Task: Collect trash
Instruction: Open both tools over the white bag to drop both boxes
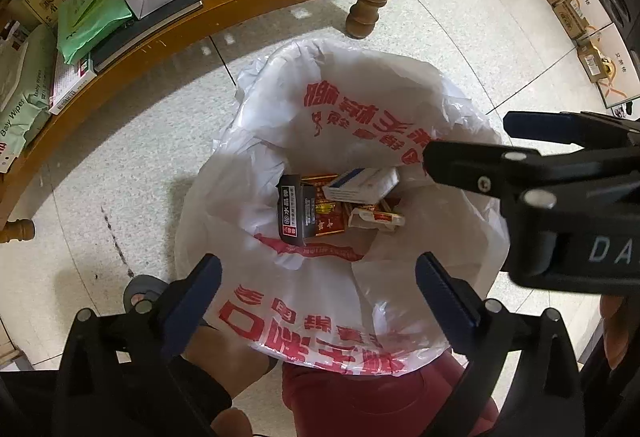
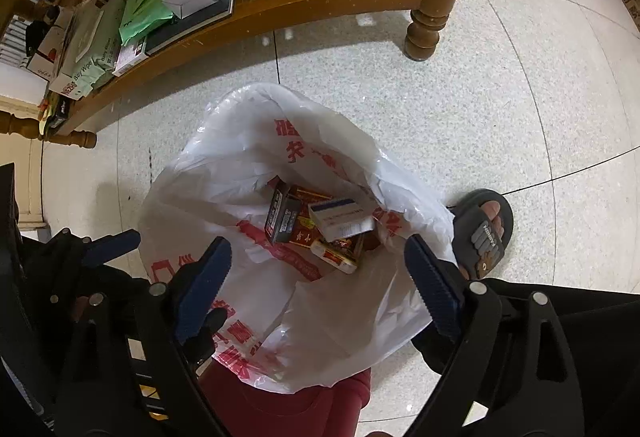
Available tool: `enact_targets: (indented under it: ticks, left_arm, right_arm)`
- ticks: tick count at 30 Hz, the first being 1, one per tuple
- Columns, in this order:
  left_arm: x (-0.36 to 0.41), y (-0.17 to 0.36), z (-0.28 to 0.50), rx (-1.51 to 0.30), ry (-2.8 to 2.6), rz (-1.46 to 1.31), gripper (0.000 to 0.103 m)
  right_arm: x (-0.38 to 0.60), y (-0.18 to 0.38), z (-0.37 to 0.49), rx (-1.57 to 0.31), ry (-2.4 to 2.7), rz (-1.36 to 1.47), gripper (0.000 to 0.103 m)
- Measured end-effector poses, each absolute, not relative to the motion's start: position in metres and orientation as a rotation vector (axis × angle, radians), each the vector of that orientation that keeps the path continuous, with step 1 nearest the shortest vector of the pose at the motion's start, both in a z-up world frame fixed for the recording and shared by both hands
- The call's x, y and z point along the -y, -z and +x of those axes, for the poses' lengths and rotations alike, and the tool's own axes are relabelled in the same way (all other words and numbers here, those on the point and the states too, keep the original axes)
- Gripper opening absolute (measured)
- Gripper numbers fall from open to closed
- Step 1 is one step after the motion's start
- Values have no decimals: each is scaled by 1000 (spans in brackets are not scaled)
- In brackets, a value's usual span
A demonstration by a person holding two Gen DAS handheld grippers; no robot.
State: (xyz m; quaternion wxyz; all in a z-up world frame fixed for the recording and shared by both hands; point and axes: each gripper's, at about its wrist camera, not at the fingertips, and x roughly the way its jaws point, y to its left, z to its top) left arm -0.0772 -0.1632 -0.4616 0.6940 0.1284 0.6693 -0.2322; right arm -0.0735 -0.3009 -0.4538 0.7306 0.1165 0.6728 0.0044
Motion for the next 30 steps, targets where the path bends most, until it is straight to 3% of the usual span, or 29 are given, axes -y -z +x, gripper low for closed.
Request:
enact_targets:
  ticks: [11, 23, 30]
  left_arm:
    - [159, 459, -74, -1462, 478, 307, 95]
    - [149, 432, -65, -1357, 426, 258, 95]
    - [146, 420, -64, -1320, 424, 219, 95]
  right_arm:
    - [305, 446, -76, -1457, -5, 280, 86]
    - [313, 400, -80, -1324, 8, 300, 87]
    - [313, 394, -81, -1338, -20, 353, 95]
